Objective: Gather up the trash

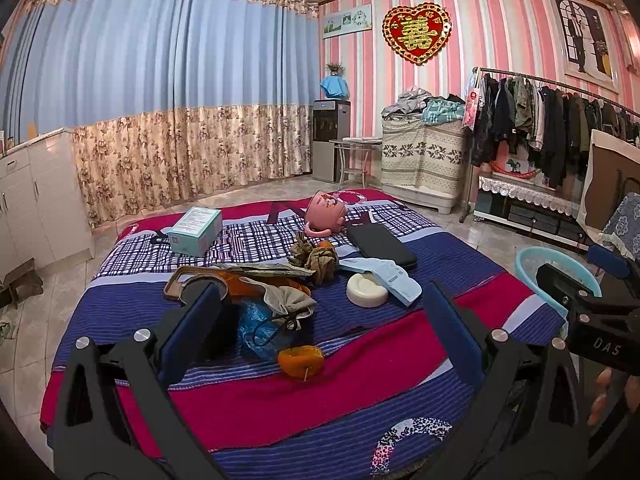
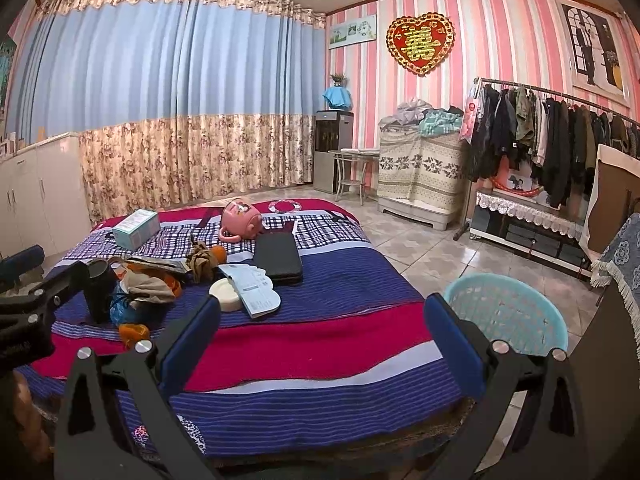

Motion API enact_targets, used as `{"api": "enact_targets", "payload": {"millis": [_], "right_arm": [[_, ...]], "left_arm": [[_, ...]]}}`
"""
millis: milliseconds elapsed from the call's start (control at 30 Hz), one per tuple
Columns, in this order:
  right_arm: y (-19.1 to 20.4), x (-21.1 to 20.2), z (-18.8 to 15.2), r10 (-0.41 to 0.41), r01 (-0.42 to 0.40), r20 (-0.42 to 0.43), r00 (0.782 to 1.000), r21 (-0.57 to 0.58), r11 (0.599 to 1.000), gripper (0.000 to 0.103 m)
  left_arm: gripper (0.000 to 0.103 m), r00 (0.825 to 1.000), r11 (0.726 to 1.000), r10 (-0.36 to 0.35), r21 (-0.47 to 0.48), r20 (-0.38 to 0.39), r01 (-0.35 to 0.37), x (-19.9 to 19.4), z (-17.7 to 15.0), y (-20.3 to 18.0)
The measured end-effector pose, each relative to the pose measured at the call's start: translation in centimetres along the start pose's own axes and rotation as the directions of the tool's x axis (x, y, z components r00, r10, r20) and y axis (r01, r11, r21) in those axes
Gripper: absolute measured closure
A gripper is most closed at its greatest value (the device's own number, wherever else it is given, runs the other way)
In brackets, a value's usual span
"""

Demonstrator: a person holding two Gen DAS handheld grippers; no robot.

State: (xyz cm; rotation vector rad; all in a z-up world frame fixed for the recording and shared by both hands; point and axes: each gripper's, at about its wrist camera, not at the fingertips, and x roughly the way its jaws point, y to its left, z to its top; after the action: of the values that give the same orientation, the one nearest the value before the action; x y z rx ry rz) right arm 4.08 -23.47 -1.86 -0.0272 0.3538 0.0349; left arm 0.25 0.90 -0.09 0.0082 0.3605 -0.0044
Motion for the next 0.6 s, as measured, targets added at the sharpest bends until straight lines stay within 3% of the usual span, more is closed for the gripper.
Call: {"api": "enact_targets", "payload": {"millis": [600], "right_arm": [[-0.13, -0.22, 0.33, -0.002, 0.002, 0.013, 1.0, 0.0, 1.0, 0.004]], "left_arm": [[0.005, 1.0, 1.0, -0.001, -0.002, -0.003, 0.001, 0.06, 0.04, 0.12]]}}
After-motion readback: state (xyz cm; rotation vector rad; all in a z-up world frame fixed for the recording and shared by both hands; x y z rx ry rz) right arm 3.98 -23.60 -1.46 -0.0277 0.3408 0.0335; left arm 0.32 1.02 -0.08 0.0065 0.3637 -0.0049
